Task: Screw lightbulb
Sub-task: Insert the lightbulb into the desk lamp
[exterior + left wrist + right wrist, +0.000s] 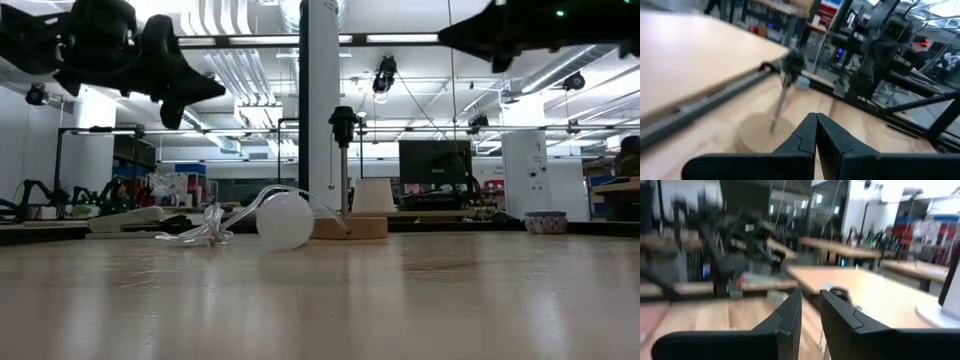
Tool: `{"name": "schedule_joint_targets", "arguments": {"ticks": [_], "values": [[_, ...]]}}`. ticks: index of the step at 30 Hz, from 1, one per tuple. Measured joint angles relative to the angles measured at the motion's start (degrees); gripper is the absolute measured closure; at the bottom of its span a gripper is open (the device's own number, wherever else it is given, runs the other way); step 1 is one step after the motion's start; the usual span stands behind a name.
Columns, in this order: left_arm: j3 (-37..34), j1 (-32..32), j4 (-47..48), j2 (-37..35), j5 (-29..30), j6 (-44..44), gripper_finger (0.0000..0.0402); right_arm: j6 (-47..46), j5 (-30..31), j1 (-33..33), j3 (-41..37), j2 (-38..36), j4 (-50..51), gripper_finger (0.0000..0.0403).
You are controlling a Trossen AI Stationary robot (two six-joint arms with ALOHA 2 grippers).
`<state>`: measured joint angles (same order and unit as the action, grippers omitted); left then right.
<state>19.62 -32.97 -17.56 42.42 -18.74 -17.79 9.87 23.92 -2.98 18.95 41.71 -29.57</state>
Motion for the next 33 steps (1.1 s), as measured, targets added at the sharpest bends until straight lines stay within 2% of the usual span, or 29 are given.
{"name": "schedule_joint_targets", "arguments": {"ticks": [8,11,13,16,18,24,33], "values": [[-6.26,15.16,-8.09,4.43,0.52,-2.65,0.0401,-0.95,-0.11,0.00,13.11,11.30,15.91,0.0334],[-6.59,21.81,-7.65,7.28,0.62,-4.06,0.0401,0.31,-3.52,0.05,15.49,13.58,19.99,0.0326],[-6.50,26.28,-8.12,9.72,4.26,-5.22,0.0401,3.67,-8.82,0.02,16.04,14.47,21.70,0.0320],[-6.45,31.44,-7.74,14.09,12.76,-4.24,0.0401,6.32,-15.11,-0.02,16.05,16.42,21.75,0.0315],[-5.21,33.19,-7.99,17.35,15.88,-2.76,0.0401,8.17,-16.51,0.01,16.05,17.65,21.73,0.0314],[0.20,34.86,-7.54,26.74,16.11,-2.08,0.0401,8.44,-16.48,0.00,16.05,22.70,21.33,0.0324],[8.82,34.84,2.30,39.18,16.32,0.80,0.0401,7.82,-16.49,-0.11,16.05,30.44,19.30,0.0340]]}}
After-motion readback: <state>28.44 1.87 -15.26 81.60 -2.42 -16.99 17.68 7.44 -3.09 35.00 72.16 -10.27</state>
